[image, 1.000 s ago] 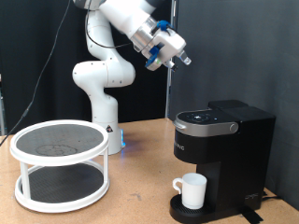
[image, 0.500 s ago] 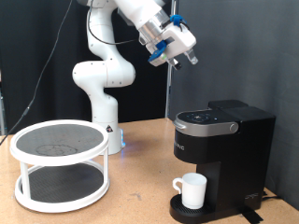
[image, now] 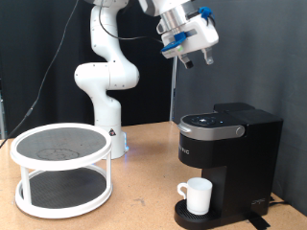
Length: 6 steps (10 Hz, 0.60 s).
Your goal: Make a cup of coffee with the keurig machine
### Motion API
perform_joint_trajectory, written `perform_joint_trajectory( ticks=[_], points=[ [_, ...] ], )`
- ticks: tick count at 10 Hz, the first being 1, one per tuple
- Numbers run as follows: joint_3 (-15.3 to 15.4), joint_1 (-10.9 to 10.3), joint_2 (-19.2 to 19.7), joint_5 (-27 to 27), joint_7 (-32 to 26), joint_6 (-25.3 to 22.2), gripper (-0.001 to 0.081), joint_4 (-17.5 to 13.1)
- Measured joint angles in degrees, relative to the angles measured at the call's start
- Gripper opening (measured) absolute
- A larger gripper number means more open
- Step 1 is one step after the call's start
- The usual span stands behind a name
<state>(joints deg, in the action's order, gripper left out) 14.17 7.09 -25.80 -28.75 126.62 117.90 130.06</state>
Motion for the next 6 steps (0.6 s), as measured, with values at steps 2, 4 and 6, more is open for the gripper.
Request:
perform_joint_trajectory(
  ticks=[2, 4, 6],
  points=[
    [0.2, 0.4, 3.2, 2.2, 2.5, -1.5, 0.0734, -2.7],
    [0.2, 0.7, 5.9, 2.7, 4.1, -1.1, 0.0734, -4.3],
    [0.2, 0.8, 8.2, 3.7, 4.8, 0.2, 0.0734, -5.5]
  ],
)
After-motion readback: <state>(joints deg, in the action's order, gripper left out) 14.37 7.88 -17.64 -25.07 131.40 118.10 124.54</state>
